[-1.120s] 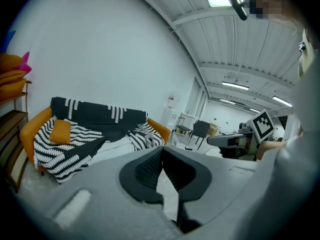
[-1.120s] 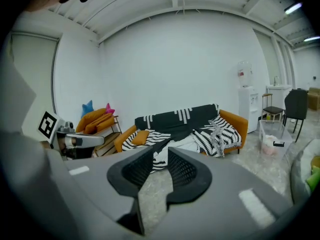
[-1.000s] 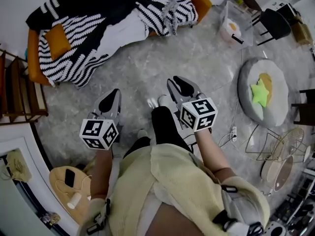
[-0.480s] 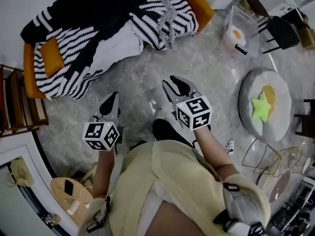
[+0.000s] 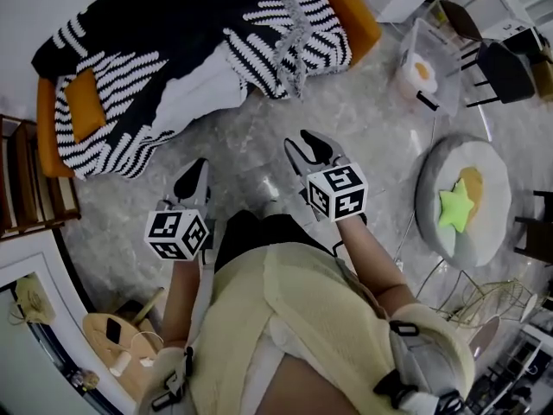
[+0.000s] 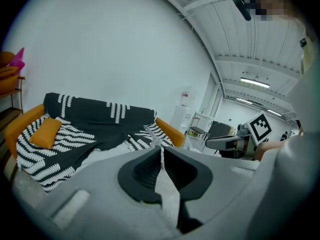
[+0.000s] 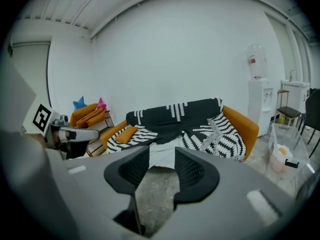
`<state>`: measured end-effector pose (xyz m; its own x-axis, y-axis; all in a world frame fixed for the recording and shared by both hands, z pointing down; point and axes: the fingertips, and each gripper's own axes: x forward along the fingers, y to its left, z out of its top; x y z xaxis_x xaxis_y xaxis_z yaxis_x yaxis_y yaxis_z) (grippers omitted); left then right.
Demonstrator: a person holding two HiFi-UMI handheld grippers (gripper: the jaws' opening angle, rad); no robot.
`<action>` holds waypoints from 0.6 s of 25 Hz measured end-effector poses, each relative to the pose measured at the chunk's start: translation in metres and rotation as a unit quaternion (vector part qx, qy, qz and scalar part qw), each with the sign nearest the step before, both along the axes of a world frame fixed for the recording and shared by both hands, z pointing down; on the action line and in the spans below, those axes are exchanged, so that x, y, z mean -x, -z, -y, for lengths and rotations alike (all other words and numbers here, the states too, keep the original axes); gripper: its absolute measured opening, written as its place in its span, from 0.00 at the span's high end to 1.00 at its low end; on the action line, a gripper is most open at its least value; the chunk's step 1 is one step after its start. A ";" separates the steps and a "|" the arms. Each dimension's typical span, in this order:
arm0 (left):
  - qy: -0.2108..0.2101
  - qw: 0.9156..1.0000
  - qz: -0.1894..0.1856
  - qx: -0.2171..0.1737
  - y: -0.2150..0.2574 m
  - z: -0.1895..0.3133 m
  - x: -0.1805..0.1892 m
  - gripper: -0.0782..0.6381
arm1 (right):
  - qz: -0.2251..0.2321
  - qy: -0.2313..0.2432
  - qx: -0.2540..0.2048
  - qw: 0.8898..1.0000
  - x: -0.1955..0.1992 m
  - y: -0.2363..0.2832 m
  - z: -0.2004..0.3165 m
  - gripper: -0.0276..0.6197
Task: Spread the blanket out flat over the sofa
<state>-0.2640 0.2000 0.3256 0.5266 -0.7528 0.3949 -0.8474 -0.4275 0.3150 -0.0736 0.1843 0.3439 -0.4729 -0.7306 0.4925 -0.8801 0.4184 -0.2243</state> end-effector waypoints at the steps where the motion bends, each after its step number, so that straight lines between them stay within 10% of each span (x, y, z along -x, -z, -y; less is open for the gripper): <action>1: 0.002 1.000 0.002 0.001 -0.001 0.006 0.000 0.86 | 0.001 0.000 0.003 1.000 -0.001 -0.003 0.006 0.73; 15: -0.028 1.000 -0.001 0.014 -0.031 0.117 -0.036 0.86 | -0.011 -0.034 0.029 0.999 -0.029 -0.032 0.093 0.71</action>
